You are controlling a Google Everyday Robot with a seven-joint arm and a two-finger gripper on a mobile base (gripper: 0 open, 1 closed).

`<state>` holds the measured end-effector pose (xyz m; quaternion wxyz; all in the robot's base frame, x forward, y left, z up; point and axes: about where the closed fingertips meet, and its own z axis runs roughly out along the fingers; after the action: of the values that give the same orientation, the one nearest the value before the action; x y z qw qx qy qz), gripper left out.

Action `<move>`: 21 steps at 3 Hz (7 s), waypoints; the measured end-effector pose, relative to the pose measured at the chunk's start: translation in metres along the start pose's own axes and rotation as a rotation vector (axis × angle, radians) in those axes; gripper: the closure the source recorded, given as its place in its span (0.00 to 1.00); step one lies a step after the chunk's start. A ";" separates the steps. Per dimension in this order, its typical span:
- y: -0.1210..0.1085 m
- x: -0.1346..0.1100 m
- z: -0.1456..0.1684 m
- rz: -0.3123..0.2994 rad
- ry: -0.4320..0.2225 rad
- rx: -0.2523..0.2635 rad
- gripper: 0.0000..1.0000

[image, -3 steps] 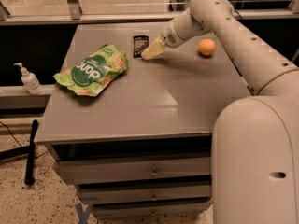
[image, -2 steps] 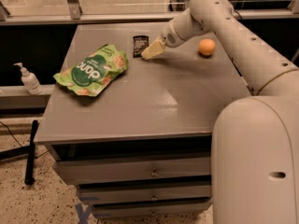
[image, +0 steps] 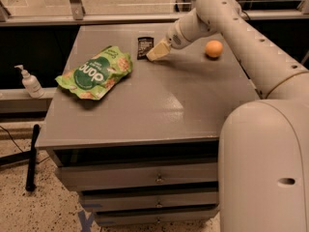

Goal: Move rxbar chocolate near orange

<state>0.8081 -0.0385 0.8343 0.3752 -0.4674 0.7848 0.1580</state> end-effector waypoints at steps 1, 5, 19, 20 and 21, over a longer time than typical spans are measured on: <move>0.000 0.000 0.000 0.000 0.000 0.000 0.83; -0.028 -0.026 -0.035 0.017 -0.107 0.099 0.00; 0.009 -0.033 0.016 0.056 -0.167 -0.007 1.00; -0.010 -0.035 0.001 0.041 -0.166 0.055 1.00; -0.038 -0.034 -0.025 0.014 -0.155 0.150 1.00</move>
Offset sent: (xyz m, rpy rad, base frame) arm 0.0491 -0.0806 0.1750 0.1900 -0.3730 -0.3254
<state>0.8392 -0.0523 0.8798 0.4676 -0.4190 0.7662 0.1370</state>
